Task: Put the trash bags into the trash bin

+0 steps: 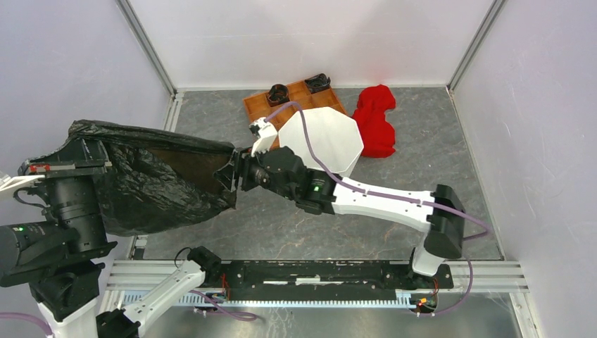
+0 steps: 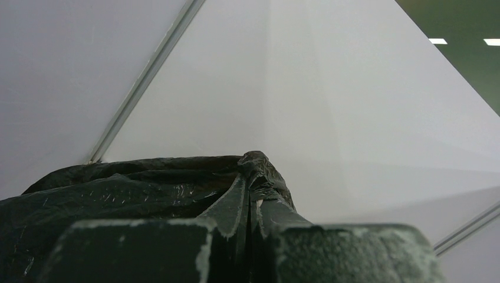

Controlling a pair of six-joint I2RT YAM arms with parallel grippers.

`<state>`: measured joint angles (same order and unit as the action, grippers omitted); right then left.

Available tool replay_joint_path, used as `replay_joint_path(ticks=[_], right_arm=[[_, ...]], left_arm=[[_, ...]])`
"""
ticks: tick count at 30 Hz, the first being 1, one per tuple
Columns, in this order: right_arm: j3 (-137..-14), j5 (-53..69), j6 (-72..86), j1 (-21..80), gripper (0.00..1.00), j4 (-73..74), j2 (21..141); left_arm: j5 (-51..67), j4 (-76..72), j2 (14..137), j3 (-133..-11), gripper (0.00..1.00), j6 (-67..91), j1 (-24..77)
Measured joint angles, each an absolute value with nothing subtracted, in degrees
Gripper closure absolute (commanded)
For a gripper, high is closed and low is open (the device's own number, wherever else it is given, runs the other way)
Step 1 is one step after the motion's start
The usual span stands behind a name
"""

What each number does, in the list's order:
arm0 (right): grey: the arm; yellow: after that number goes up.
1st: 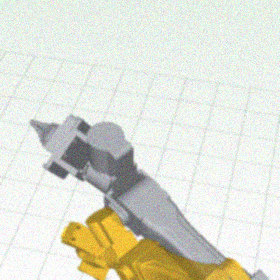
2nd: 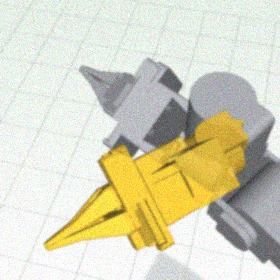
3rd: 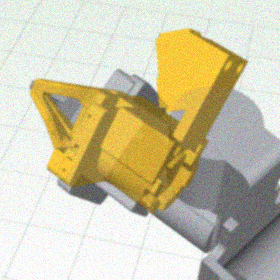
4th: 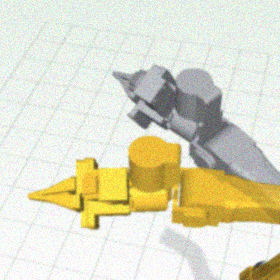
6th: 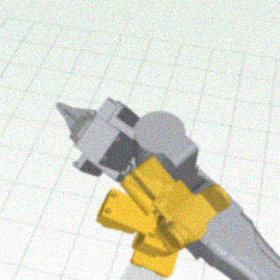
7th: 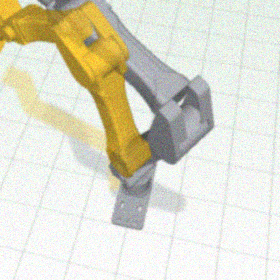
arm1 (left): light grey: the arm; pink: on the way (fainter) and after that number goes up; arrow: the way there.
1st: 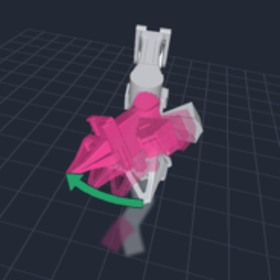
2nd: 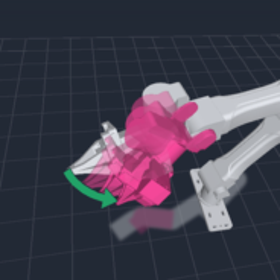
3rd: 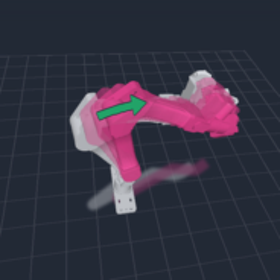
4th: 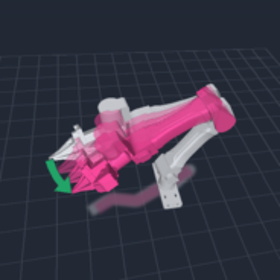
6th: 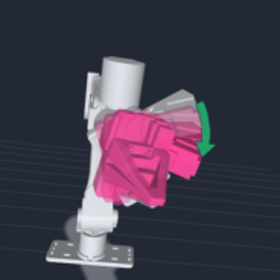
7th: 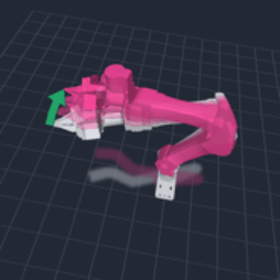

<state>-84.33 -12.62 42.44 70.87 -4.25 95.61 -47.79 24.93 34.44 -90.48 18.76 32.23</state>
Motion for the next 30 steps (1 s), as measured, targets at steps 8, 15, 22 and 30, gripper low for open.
replay_joint_path(ticks=[8,15,22,30], right_arm=[[-89.2,-12.6,34.2,69.4,1.0,-6.5,97.5],[-90.3,-16.0,17.8,64.8,1.0,-5.3,85.6],[-97.3,-22.3,4.5,63.2,1.0,0.7,76.6],[-95.7,-25.5,-3.7,58.0,1.0,8.2,69.2]], left_arm=[[-47.6,25.2,34.9,-92.4,0.98,18.5,32.2],[-38.8,25.0,38.8,-96.5,0.98,18.5,32.2],[-13.2,26.6,58.1,-114.4,0.98,21.3,32.2],[13.0,18.1,72.1,-111.1,0.98,36.1,32.9]])
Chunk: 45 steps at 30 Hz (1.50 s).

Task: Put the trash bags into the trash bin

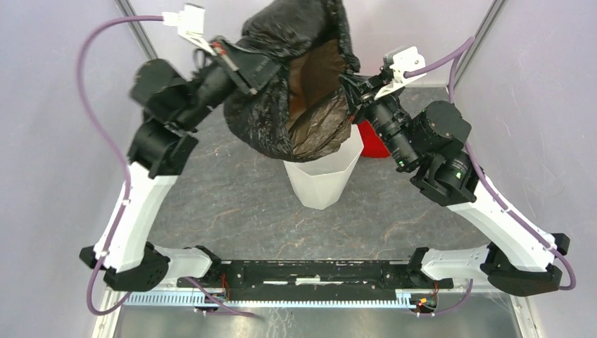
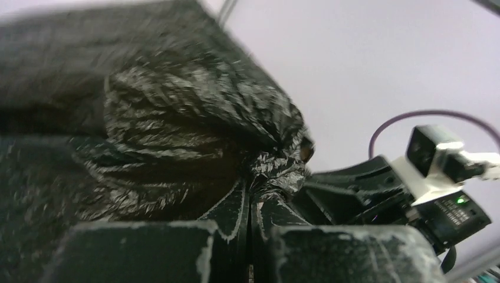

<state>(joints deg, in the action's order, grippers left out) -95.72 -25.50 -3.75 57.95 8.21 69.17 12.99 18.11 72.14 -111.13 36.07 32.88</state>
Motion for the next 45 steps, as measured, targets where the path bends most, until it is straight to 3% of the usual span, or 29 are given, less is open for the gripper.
replay_joint_path(ticks=[8,17,25,31,45], right_arm=[[-94.8,-21.1,-3.4,54.6,0.95,13.6,67.8],[-95.5,-8.5,4.2,54.6,0.59,13.6,69.6],[-89.1,-2.3,12.2,54.6,0.34,6.8,65.1],[-89.1,-1.3,15.4,54.6,0.02,4.6,65.2],[-91.8,-5.3,17.2,55.0,0.02,4.0,74.0]], left_arm=[[13.2,16.2,75.8,-104.0,0.98,41.8,40.2],[10.1,14.2,75.8,-104.6,0.98,42.0,45.5],[6.1,15.3,75.6,-105.2,0.98,41.6,45.7],[4.3,16.4,73.9,-104.5,0.98,40.8,45.7],[4.6,16.3,72.9,-104.2,0.98,40.8,45.7]])
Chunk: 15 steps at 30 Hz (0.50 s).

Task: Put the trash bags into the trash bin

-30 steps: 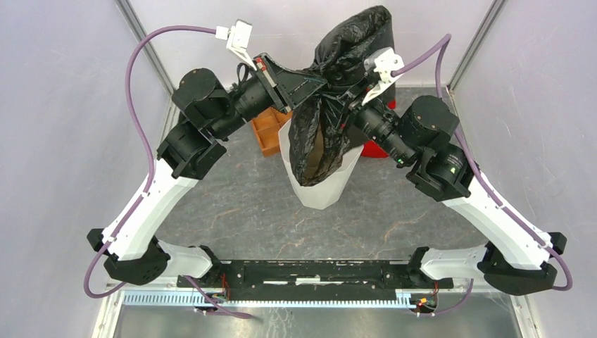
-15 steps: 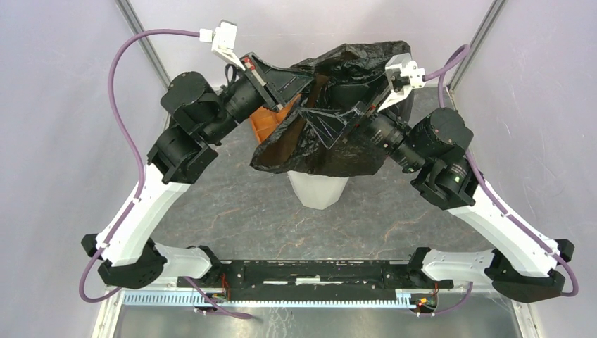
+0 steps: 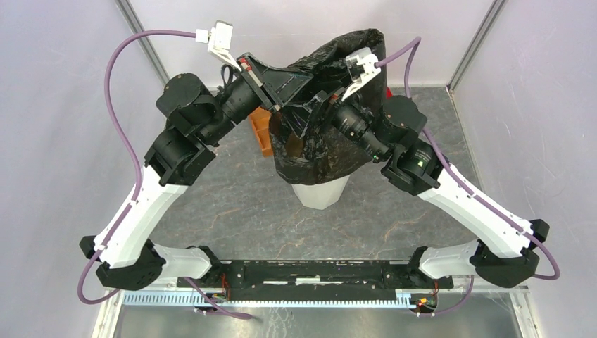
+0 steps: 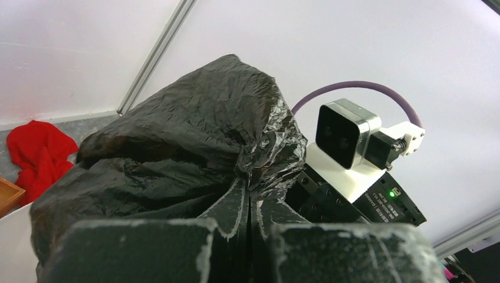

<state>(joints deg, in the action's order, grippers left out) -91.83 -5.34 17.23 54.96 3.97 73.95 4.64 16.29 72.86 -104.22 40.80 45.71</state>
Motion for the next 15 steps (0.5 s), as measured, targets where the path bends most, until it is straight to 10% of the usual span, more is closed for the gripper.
replay_joint_path(ticks=[3,9,15], right_arm=[[-92.0,-7.1,17.3,55.8,0.08,3.9,74.2],[-92.7,-12.6,16.1,58.1,0.91,3.3,74.2],[-93.4,-15.3,16.2,57.8,1.0,2.3,75.2]], left_arm=[[5.0,16.1,73.1,-104.2,0.98,40.8,45.7],[5.6,15.7,73.4,-104.2,0.93,40.8,45.7],[6.1,15.9,72.3,-102.7,0.28,40.4,45.7]])
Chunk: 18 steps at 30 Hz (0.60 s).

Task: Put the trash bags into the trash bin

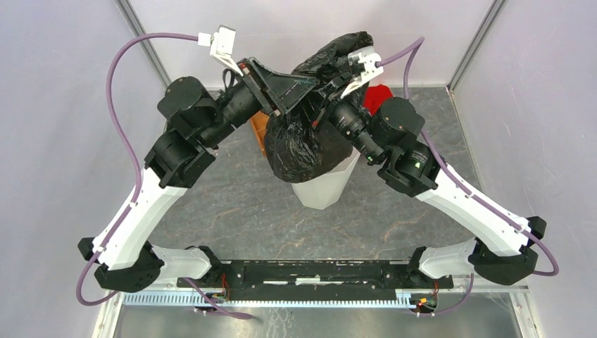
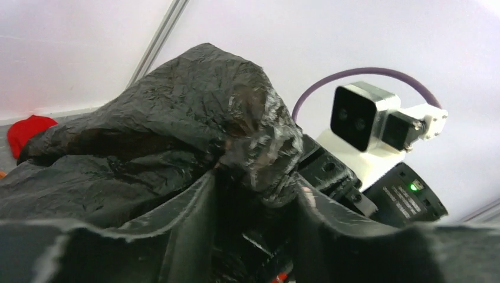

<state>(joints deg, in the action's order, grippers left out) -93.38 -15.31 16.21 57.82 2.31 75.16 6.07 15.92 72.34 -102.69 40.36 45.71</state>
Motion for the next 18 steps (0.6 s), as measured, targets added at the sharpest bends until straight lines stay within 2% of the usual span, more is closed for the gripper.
replay_joint_path(ticks=[2,4,9,12,18], right_arm=[[-93.6,-13.5,16.8,56.6,1.0,3.1,75.3],[-93.7,-8.5,18.1,53.7,1.0,3.6,75.3],[-95.2,8.9,24.7,44.8,1.0,3.0,75.9],[-95.5,18.8,31.2,42.9,1.0,-1.3,76.6],[-95.3,27.8,41.2,43.0,1.0,-7.9,76.9]], left_arm=[[5.5,16.4,70.9,-101.8,0.1,39.5,45.7],[3.9,17.8,68.1,-100.4,0.01,38.1,45.7],[-3.4,21.3,57.0,-95.6,0.0,34.0,45.7],[-8.4,22.9,49.6,-92.0,0.0,31.8,45.7],[-15.6,25.5,40.9,-87.9,0.0,29.7,45.7]])
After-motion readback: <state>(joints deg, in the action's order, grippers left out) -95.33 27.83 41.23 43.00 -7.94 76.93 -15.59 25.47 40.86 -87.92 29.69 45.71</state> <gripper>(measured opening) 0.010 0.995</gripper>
